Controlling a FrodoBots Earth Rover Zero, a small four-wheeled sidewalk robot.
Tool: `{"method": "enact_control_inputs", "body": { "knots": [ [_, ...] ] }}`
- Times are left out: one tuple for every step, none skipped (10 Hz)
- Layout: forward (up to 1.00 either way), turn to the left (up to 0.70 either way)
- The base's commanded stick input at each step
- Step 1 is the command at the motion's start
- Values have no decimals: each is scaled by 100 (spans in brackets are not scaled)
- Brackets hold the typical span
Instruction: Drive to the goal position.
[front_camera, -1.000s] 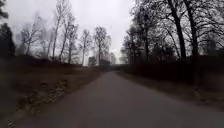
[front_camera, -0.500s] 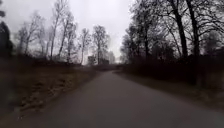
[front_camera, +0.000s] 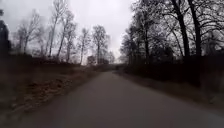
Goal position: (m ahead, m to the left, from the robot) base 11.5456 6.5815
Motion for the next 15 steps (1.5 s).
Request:
{"method": "enact_control_inputs", "body": {
  "knots": [
    [70,0],
    [70,0],
    [70,0],
    [70,0],
    [70,0],
    [70,0],
    [70,0],
    [70,0],
    [70,0],
    [70,0],
    [70,0],
    [70,0],
    [70,0],
    [70,0],
    [70,0]
  ]
}}
